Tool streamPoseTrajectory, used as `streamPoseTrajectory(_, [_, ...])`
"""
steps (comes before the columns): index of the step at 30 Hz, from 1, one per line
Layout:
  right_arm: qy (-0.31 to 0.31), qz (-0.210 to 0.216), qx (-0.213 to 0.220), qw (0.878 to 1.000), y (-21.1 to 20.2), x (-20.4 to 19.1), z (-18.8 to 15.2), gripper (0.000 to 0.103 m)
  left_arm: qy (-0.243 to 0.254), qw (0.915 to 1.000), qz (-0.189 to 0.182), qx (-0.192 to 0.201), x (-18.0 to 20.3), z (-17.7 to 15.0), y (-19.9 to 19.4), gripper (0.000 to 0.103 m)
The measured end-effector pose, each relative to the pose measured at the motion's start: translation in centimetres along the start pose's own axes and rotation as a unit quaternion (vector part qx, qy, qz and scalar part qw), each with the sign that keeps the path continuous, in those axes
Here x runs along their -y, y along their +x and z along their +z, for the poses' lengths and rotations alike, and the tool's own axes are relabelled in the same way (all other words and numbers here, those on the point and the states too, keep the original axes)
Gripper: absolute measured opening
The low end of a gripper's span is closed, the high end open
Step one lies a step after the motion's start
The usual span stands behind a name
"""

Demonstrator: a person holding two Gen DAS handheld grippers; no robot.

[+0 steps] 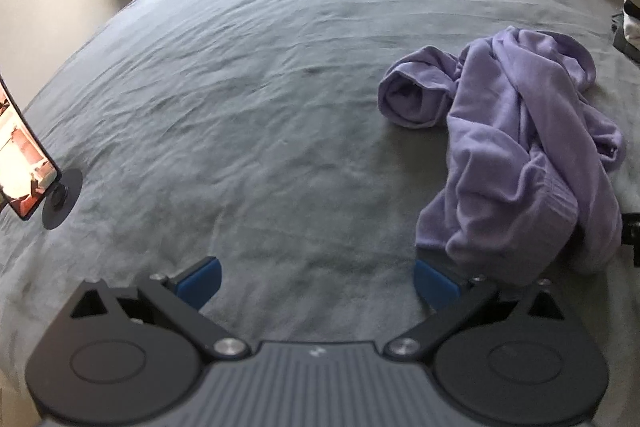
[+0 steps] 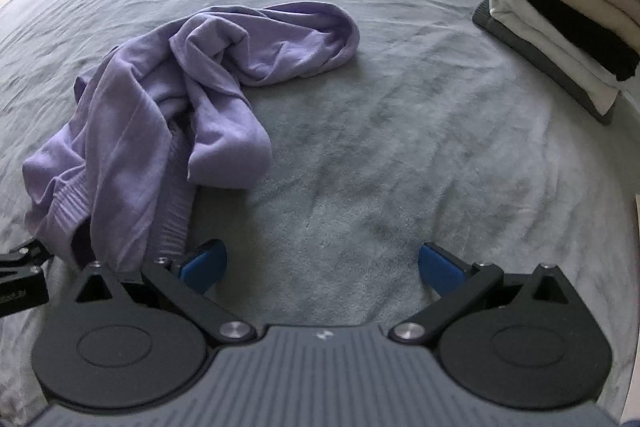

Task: Fold clothes
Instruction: 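Move both grippers toward the crumpled lavender garment on the bed, then grasp the lavender garment with the right gripper while the left gripper grasps another edge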

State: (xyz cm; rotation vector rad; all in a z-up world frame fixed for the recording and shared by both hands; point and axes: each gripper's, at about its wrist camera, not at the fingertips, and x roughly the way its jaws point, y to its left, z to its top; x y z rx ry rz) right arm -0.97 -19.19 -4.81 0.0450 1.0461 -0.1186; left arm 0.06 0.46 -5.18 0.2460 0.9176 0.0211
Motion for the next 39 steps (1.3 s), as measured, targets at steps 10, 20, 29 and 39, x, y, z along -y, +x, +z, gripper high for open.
streamPoseTrajectory(10, [-0.034, 0.033, -0.001, 0.999, 0.8, 0.9, -0.6, 0.103, -0.040, 0.9983, -0.032, 0.027, -1.1, -1.4, 0.3, 0.103])
streamPoseTrajectory(20, [0.001, 0.125, 0.012, 0.992, -1.7, 1.4, -0.1, 0.083, -0.039, 0.9886, -0.144, 0.018, -3.0, -0.4, -1.4, 0.102])
streamPoseTrajectory(29, [0.008, 0.221, 0.036, 0.975, -3.2, -0.7, 0.5, 0.061, -0.126, 0.9510, -0.282, 0.009, -4.1, 0.0, -2.0, 0.091])
streamPoseTrajectory(39, [0.041, 0.211, 0.035, 0.976, -2.6, 1.2, 0.4, 0.009, -0.097, 0.9463, -0.308, -0.014, -1.3, 0.5, -1.1, 0.035])
